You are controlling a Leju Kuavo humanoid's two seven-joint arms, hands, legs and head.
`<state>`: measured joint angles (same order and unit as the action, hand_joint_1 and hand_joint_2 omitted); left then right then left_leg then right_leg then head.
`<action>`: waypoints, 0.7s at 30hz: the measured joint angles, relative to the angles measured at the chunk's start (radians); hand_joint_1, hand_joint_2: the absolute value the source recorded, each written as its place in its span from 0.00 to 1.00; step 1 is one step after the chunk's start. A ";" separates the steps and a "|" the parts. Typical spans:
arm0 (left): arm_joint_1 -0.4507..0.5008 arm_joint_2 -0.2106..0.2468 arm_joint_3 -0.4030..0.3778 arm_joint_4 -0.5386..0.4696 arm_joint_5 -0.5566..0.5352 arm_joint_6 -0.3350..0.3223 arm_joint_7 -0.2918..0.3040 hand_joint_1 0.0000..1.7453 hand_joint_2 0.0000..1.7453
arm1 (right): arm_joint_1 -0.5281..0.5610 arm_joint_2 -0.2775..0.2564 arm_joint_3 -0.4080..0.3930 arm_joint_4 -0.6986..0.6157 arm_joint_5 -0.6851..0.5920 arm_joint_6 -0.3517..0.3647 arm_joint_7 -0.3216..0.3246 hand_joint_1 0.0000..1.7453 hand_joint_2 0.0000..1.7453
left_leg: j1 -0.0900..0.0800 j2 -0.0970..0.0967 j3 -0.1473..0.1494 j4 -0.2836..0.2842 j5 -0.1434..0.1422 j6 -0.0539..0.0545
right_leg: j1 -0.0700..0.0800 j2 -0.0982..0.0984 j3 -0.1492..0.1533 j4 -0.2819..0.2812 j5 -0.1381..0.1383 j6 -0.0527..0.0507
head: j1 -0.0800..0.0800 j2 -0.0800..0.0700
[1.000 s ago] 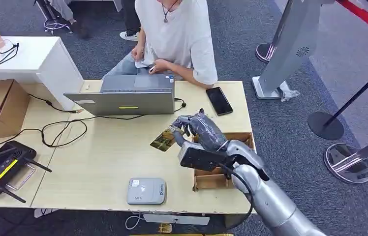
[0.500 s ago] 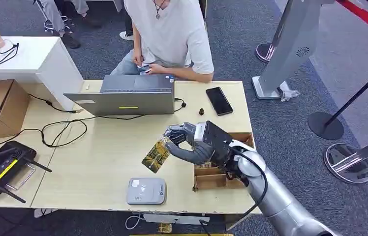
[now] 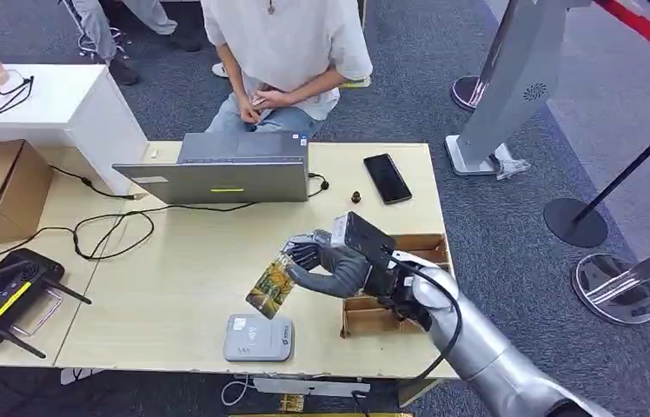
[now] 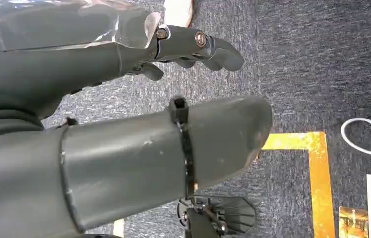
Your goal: Pass the card to the sensor for recognition and then transmit it.
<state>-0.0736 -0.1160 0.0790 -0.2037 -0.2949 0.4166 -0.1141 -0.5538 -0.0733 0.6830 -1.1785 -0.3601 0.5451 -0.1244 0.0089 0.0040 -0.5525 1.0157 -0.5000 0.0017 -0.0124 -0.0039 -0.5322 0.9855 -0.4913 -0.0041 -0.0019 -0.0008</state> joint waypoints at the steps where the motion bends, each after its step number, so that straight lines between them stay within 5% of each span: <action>1: 0.000 0.000 0.000 0.000 0.000 0.000 0.001 0.00 0.00 | 0.000 0.001 0.008 0.005 0.000 -0.001 0.000 1.00 1.00 | 0.000 0.000 0.000 0.000 0.000 0.000 | 0.000 0.000 0.000 0.000 0.000 0.000 | 0.000 0.000; 21: -0.002 0.000 0.000 0.000 -0.015 -0.008 0.019 0.00 0.00 | 0.000 0.045 0.144 0.082 0.033 -0.023 0.024 1.00 1.00 | 0.000 0.000 0.000 0.000 0.000 0.000 | 0.000 0.000 0.000 0.000 0.000 0.000 | 0.000 0.000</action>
<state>-0.0758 -0.1164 0.0786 -0.2037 -0.3101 0.4082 -0.0950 -0.5541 -0.0283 0.8274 -1.0968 -0.3270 0.5219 -0.1004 0.0090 0.0041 -0.5524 1.0157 -0.5000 0.0017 -0.0123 -0.0037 -0.5325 0.9855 -0.4913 -0.0041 -0.0015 -0.0008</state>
